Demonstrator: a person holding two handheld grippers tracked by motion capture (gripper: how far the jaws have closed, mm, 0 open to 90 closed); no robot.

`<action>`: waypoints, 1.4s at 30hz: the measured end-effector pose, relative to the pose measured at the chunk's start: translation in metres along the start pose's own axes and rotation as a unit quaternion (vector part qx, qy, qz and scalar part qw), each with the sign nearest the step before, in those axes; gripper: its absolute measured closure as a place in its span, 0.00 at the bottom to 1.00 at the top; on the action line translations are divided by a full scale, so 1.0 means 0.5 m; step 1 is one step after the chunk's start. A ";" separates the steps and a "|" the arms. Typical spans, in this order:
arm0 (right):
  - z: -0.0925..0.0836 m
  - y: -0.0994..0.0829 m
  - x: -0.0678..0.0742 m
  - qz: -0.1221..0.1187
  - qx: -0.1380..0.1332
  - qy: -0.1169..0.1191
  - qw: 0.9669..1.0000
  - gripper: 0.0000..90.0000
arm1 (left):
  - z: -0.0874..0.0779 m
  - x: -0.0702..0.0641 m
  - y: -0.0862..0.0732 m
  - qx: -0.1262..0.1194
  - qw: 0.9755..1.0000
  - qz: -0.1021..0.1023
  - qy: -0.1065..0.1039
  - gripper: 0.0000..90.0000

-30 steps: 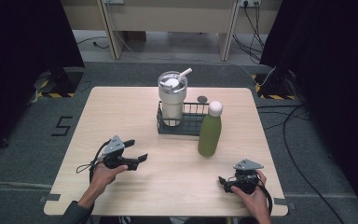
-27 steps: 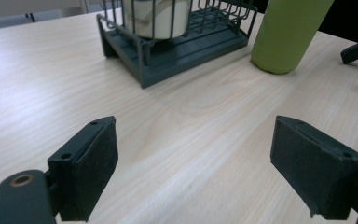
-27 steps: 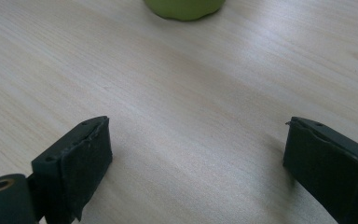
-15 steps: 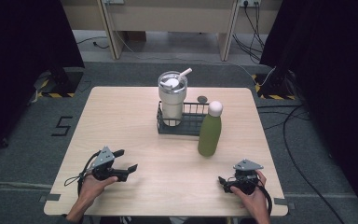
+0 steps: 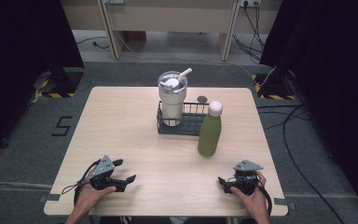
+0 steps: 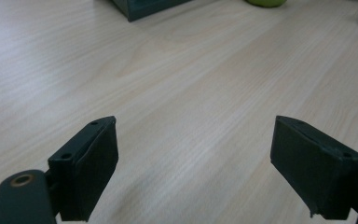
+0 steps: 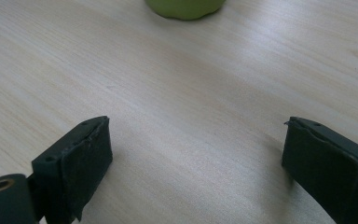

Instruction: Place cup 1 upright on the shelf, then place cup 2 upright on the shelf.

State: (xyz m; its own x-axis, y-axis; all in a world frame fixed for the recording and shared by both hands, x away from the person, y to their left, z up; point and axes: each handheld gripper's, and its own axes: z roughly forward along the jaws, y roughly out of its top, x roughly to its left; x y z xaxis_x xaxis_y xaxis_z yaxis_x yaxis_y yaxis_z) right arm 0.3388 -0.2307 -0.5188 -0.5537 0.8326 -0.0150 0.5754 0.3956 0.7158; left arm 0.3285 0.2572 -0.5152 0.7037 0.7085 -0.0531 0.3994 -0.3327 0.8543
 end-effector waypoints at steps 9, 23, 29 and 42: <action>0.000 0.000 0.000 0.000 0.000 0.000 1.000 0.10 | -0.018 0.000 -0.024 0.025 0.999 -0.019 0.004 0.16; 0.000 0.000 0.001 0.000 -0.001 -0.001 1.000 0.10 | -0.016 -0.004 -0.034 0.086 0.996 0.001 0.028 0.16; 0.000 0.000 0.001 0.000 0.000 0.001 1.000 0.10 | -0.016 -0.004 -0.033 0.086 0.996 -0.001 0.030 0.16; -0.011 0.002 0.005 -0.009 -0.043 0.006 0.999 0.17 | -0.016 -0.003 -0.033 0.086 0.996 -0.002 0.031 0.15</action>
State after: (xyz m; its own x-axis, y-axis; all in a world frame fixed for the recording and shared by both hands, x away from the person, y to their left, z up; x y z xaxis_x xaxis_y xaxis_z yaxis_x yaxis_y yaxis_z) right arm 0.3348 -0.2305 -0.5142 -0.5709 0.8207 -0.0213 0.5110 0.3755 0.7732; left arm 0.3161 0.2664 -0.5253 0.6672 0.7446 -0.0195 0.5005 -0.4288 0.7521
